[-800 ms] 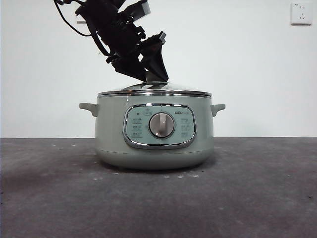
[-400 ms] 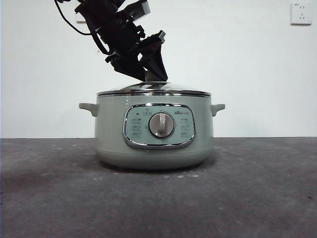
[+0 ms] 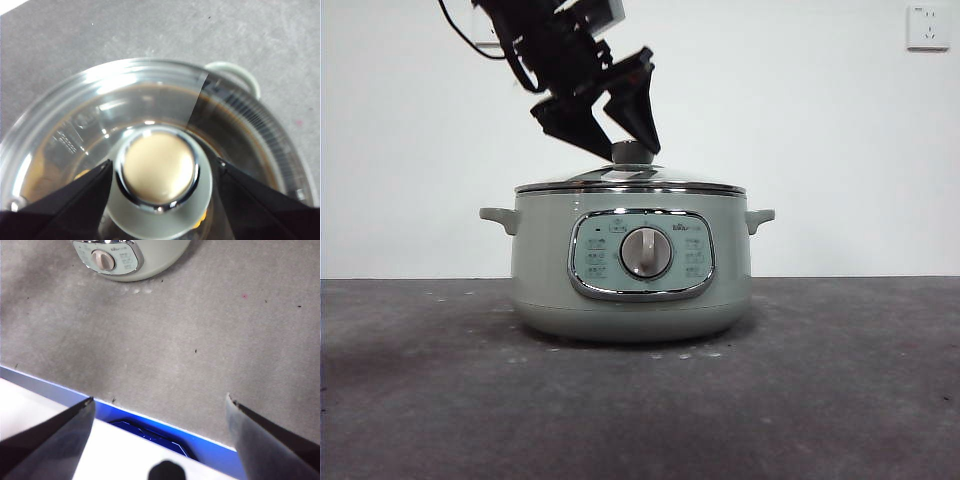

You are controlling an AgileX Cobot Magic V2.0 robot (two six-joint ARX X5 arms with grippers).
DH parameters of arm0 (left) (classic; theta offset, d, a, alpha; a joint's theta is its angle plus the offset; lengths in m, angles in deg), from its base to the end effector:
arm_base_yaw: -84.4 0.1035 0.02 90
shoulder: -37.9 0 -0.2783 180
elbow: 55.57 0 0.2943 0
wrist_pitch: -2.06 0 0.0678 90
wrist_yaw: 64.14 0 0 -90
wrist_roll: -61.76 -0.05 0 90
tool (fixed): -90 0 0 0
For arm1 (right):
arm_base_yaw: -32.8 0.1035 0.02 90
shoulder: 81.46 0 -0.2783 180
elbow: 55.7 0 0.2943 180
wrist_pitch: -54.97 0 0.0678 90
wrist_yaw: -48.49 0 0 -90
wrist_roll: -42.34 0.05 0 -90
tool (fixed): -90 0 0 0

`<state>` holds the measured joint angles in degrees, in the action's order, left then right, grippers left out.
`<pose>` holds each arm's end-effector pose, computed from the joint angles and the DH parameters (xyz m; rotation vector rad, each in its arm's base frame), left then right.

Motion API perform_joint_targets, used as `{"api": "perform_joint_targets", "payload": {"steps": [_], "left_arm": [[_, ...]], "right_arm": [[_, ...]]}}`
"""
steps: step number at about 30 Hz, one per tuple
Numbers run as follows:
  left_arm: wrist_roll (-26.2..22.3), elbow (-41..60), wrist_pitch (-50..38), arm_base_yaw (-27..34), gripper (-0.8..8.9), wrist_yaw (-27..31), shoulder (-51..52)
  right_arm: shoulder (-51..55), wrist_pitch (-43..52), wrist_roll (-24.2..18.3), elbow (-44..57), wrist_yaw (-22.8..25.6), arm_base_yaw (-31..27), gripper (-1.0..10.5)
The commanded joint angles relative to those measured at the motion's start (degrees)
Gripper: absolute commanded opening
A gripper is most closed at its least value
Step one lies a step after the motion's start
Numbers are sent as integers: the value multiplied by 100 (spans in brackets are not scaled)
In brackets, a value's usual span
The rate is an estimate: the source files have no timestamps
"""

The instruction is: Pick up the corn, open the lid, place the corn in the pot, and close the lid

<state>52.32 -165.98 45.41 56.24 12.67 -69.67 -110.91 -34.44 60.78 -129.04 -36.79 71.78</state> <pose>0.4235 -0.2397 0.3077 0.2450 0.6582 -0.7492 0.0587 0.0422 0.3604 -0.0019 0.8256 0.4368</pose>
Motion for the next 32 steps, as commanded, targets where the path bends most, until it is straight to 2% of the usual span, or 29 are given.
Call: {"api": "perform_joint_targets", "payload": {"steps": [1, 6, 15, 26, 32], "left_arm": [[-2, -313, 260, -17, 350, -28, -68], [-2, -914, 1038, -17, 350, -52, 120], [-76, -944, 2107, 44, 350, -225, 1427], [-262, -938, 4406, 59, 346, -238, 2667], [-39, -616, 4406, 46, 345, -1062, 3211]], "right_arm": [[11, -149, -22, 46, 31, 7, 437], [11, -149, -20, 46, 31, 7, 437], [11, -149, -66, 46, 293, 7, 437], [9, -146, -201, 46, 326, 7, 437], [9, -146, -214, 46, 326, 7, 437]]}}
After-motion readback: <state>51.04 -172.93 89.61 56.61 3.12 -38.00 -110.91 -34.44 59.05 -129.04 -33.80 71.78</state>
